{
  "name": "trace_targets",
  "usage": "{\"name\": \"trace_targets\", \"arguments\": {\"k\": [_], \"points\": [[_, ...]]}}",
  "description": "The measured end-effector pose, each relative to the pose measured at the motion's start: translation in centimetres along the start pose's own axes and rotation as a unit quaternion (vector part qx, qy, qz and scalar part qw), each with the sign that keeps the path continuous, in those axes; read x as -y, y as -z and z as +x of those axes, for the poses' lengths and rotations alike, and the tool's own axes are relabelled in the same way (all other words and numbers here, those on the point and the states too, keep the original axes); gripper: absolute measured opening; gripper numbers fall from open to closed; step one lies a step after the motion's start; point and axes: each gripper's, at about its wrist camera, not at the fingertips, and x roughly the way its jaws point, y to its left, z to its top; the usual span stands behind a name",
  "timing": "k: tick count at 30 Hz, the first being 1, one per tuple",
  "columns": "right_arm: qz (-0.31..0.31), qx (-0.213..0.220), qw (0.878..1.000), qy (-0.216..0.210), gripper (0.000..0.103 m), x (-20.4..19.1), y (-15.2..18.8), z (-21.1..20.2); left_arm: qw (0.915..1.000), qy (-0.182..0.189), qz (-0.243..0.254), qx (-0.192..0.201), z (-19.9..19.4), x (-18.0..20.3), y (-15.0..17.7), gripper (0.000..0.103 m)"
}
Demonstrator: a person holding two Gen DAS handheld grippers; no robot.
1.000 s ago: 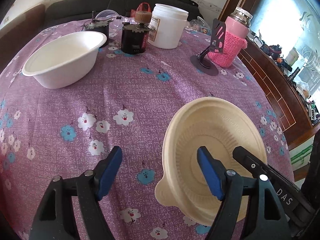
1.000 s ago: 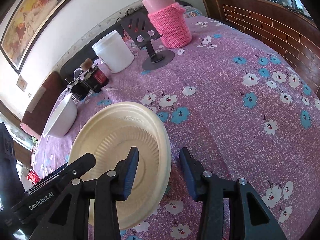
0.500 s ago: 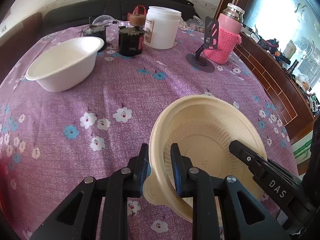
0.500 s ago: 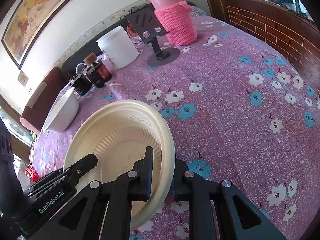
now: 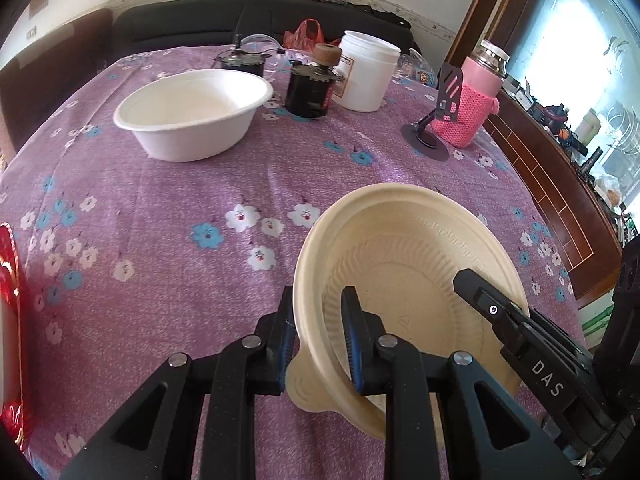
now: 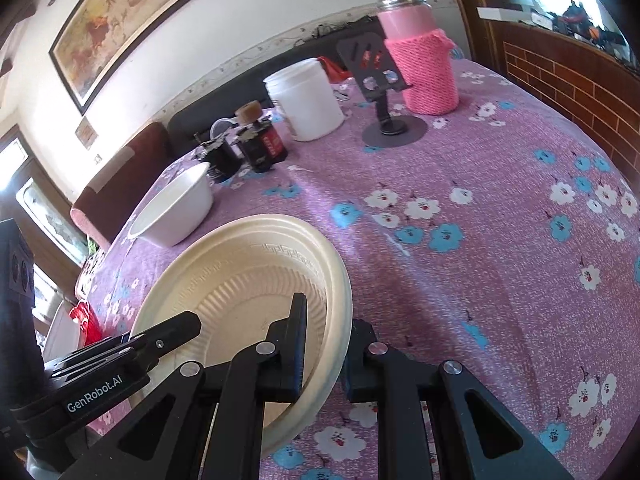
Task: Organize plates and bowls
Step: 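Lift the beige bowl and carry it over the stacked plates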
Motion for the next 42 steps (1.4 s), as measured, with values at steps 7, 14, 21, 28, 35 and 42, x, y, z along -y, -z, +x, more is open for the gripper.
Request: {"name": "trace_targets", "arguments": {"k": [7,14,21,28,35,42], "points": [[-0.045,0.032,0.998,-0.016,0.015,-3.0,0.9,-1.5,0.9996,-0.010,-0.020,0.018,-2.6,-2.0,1.0,0.021],[-0.069,0.043,0.996,-0.021,0.015,-6.1,1.9,-3.1,0.9985,-0.006,-0.037,0.040,-6.1,-4.1,2.1,0.021],[-0.079,0.038,0.996,-0.033,0.015,-8.8,2.5,-4.7,0.9962,0.007,-0.048,0.072,-9.8,-5.9,3.3,0.021],[-0.133,0.050,0.989,-0.037,0.016,-14.1,2.8,-6.8,0.9899,0.025,-0.086,0.109,-13.9,-9.9,4.0,0.021],[-0.184,0.051,0.980,-0.053,0.016,-19.8,3.6,-7.6,0.9837,0.014,-0.111,0.141,-17.2,-13.5,5.1,0.022],[-0.235,0.052,0.969,-0.059,0.016,-24.6,4.9,-8.1,0.9762,0.006,-0.135,0.170,-20.1,-17.0,6.4,0.022]]}}
